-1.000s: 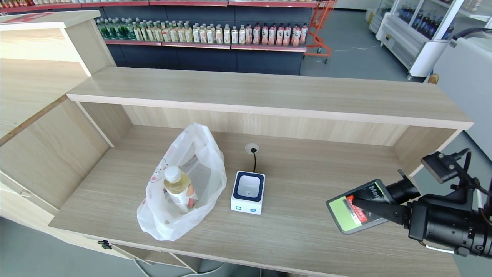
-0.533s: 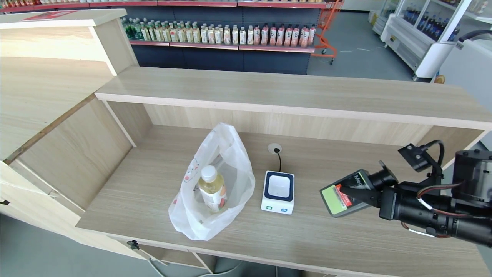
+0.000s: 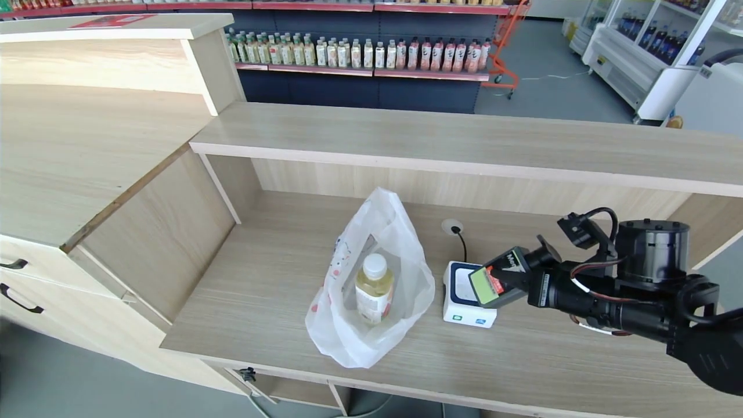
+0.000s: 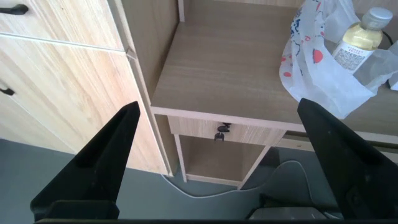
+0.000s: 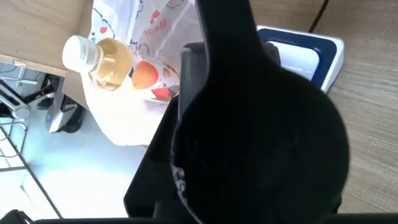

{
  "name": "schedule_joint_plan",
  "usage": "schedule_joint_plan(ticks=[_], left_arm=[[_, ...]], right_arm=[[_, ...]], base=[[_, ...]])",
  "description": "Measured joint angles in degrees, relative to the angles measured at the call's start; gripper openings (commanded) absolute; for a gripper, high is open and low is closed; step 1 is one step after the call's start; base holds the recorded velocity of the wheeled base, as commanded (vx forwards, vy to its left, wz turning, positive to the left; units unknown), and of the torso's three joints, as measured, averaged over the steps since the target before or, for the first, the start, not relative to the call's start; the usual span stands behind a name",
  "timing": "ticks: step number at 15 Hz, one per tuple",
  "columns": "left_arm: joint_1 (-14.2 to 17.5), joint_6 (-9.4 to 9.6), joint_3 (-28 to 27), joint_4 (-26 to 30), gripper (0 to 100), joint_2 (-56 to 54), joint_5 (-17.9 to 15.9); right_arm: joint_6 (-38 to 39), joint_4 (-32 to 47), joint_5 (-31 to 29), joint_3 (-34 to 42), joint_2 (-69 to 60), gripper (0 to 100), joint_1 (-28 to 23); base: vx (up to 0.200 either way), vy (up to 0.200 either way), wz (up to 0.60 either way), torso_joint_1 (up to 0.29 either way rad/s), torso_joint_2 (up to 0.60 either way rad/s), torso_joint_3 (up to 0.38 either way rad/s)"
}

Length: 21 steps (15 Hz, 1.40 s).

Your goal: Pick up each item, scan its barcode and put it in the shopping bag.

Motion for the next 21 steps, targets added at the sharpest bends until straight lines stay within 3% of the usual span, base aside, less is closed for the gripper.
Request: schedule_joint_plan(ticks=[5,21], left_arm=[[0.05,-0.07,0.0,0.02,100,0.0,0.0],[0.05,-0.1,0.0,0.02,100,0.0,0.02]], right_arm=[[-0.06,-3.68,-4.29,-2.84,6.58,0,0.2],[-4.68,-7.78,-4.89,-7.66,17.92,0,2.97]], base=[[0.0,0.0,0.0,0.0,0.0,0.0],[0.0,0.0,0.0,0.0,0.0,0.0]])
